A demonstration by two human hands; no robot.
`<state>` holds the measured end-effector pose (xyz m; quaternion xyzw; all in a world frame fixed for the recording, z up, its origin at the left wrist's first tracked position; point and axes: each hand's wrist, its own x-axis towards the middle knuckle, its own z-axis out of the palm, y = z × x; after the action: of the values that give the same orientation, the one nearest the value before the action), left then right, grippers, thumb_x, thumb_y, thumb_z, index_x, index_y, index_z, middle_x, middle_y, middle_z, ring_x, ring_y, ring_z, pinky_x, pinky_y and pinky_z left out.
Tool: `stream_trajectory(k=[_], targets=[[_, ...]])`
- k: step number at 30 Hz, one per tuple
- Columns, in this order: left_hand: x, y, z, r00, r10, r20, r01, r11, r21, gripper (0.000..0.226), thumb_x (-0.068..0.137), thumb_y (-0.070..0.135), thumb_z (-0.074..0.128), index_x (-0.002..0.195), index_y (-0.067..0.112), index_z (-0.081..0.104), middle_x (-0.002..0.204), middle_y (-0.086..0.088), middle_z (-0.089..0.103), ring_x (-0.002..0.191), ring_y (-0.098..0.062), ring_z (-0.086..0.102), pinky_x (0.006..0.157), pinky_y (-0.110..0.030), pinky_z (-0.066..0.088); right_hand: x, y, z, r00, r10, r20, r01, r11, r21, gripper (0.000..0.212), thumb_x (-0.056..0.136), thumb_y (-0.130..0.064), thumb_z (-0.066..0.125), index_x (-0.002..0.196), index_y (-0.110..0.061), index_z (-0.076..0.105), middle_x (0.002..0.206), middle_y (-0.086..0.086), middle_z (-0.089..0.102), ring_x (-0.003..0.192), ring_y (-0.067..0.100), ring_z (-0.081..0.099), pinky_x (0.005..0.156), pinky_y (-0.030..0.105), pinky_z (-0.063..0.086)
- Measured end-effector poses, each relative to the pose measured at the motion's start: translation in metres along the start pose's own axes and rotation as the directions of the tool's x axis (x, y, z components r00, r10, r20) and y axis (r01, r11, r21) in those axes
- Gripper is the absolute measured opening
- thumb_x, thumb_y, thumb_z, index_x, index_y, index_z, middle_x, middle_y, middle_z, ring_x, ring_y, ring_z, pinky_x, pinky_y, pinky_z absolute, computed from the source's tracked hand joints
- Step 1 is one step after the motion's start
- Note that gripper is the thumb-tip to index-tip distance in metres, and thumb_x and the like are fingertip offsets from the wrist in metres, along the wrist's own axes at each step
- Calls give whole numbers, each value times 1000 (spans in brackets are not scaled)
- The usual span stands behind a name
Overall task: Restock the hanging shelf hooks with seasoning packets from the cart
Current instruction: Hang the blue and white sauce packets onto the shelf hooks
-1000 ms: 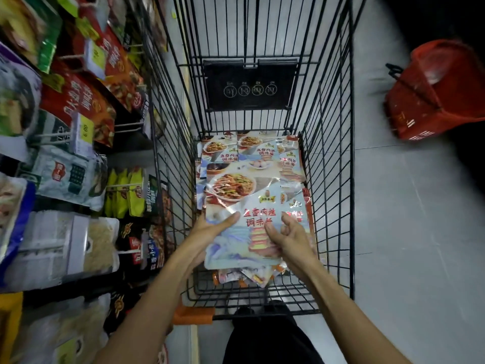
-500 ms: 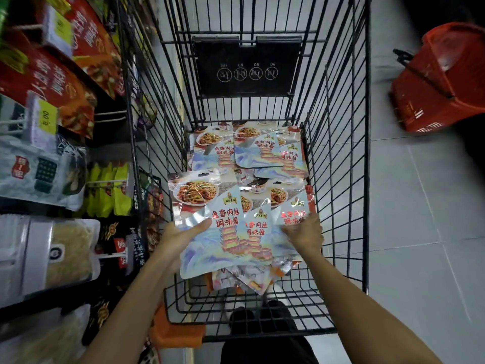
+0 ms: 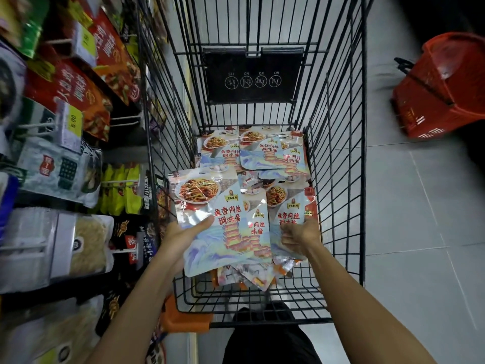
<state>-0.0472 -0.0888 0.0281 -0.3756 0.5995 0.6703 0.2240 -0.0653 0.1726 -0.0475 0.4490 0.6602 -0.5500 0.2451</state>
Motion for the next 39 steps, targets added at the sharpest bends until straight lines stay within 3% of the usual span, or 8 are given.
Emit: stream_trajectory(k=[8, 14, 17, 20, 24, 29, 33, 39], targets=[[-30, 5, -5, 993, 100, -61, -105, 992, -73, 27, 72, 12, 80, 95, 8, 67, 83, -8, 76, 74, -23, 73, 52, -30, 57, -26, -10, -14, 985, -174, 23, 175, 972, -159, 18, 91, 1, 56, 77, -9, 53, 62, 6, 55, 47, 17, 53, 34, 19, 42], [-82, 28, -8, 950, 277, -141, -295, 948, -122, 35, 56, 22, 83, 88, 15, 70, 83, -2, 76, 77, -20, 73, 62, -33, 58, -86, -51, -45, 939, -333, 90, 339, 940, -52, 17, 85, -8, 69, 70, -3, 63, 58, 10, 63, 39, 15, 60, 33, 21, 43], [-118, 38, -15, 908, 357, -217, -390, 911, -135, 29, 65, 14, 83, 91, 14, 70, 88, -4, 76, 80, -22, 73, 61, -34, 58, -127, -79, -50, 873, -429, 230, 444, 896, -15, 13, 83, -13, 72, 83, -2, 65, 71, 11, 70, 55, 18, 67, 41, 23, 50], [-168, 45, -24, 826, 453, -336, -512, 852, -111, 15, 73, 8, 80, 82, 15, 71, 84, -5, 76, 78, -23, 73, 64, -36, 59, -167, -105, -50, 757, -515, 403, 563, 826, -1, 12, 82, -17, 73, 77, -9, 65, 68, 7, 71, 56, 16, 68, 48, 23, 54], [-259, 40, -34, 672, 549, -498, -671, 735, -96, 12, 73, 8, 78, 82, 14, 72, 86, -6, 76, 77, -21, 73, 62, -34, 60, -228, -131, -47, 593, -540, 597, 654, 756, 34, 21, 81, -21, 75, 67, -12, 61, 48, -4, 65, 39, 5, 60, 35, 13, 41], [-389, 11, -40, 450, 580, -679, -795, 607, -9, 35, 64, 20, 83, 97, 16, 72, 99, -6, 75, 91, -26, 72, 72, -39, 59, -315, -138, -46, 369, -471, 801, 703, 705, 92, 34, 73, -27, 80, 83, 4, 69, 78, 22, 73, 71, 33, 72, 57, 42, 60], [-489, -21, -40, 310, 551, -775, -827, 558, 66, 45, 59, 30, 85, 99, 13, 72, 101, -8, 74, 94, -30, 71, 75, -42, 58, -391, -125, -48, 130, -440, 888, 748, 632, 204, 26, 68, -36, 79, 63, -12, 70, 66, 13, 71, 63, 32, 71, 55, 35, 55], [-624, -84, -34, 52, 461, -886, -826, 519, 222, 48, 62, 34, 89, 103, 15, 72, 106, -9, 73, 98, -29, 70, 82, -47, 56, -495, -83, -38, -187, -338, 922, 732, 578, 360, 23, 67, -35, 78, 66, -13, 72, 65, 6, 72, 60, 26, 72, 56, 42, 59]])
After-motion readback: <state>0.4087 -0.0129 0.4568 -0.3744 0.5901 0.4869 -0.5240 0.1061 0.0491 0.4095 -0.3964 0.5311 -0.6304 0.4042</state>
